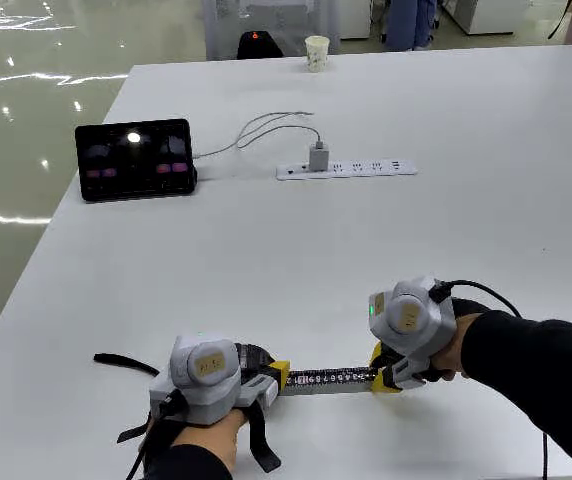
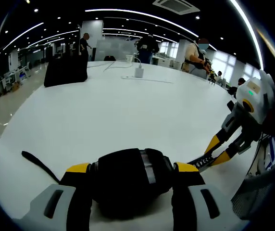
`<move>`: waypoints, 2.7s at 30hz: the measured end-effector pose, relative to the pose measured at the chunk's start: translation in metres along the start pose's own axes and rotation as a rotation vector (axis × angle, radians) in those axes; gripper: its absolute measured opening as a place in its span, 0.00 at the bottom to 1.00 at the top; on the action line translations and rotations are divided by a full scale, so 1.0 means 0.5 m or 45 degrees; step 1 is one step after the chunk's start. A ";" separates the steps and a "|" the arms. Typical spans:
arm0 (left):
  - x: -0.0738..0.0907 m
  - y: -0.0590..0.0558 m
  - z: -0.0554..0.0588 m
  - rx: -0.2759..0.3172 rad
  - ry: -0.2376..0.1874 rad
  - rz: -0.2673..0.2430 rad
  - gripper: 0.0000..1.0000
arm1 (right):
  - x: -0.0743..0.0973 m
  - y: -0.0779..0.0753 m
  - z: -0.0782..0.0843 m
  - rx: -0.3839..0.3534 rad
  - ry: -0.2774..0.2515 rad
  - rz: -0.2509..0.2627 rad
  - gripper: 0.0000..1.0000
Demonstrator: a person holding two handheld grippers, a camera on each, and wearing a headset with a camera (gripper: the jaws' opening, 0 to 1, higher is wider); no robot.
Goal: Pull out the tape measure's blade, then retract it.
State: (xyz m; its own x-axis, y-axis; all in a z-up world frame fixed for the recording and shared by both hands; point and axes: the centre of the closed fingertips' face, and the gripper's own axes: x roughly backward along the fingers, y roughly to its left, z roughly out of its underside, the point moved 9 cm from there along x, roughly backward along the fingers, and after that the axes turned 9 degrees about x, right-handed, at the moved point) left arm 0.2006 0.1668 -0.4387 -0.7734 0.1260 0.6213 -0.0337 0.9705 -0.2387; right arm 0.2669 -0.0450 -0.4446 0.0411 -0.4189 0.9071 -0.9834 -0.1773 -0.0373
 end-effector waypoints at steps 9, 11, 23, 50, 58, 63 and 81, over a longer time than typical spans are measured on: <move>0.000 -0.002 -0.001 -0.024 0.012 -0.008 0.62 | -0.005 -0.001 -0.014 0.008 0.004 0.001 0.11; 0.000 -0.002 -0.001 -0.023 0.013 -0.007 0.62 | -0.007 -0.001 -0.016 0.007 0.001 -0.002 0.11; 0.001 -0.001 -0.001 -0.007 0.017 -0.004 0.62 | -0.016 -0.004 -0.033 0.002 -0.024 -0.004 0.11; 0.003 0.005 -0.003 0.035 0.015 0.015 0.62 | -0.027 -0.004 -0.053 -0.016 -0.094 0.001 0.11; 0.004 0.004 -0.003 0.032 0.016 0.016 0.62 | -0.032 -0.005 -0.061 -0.016 -0.108 -0.005 0.11; 0.002 0.005 -0.003 0.029 0.018 0.016 0.62 | -0.037 -0.006 -0.069 -0.003 -0.112 -0.006 0.11; 0.003 0.004 -0.002 0.024 0.018 0.017 0.62 | -0.050 -0.003 -0.088 -0.030 -0.152 0.018 0.11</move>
State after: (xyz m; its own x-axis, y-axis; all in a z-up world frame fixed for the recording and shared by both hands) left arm 0.2002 0.1692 -0.4373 -0.7648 0.1416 0.6286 -0.0355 0.9648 -0.2605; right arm 0.2597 0.0050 -0.4488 0.0464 -0.5246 0.8501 -0.9880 -0.1499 -0.0386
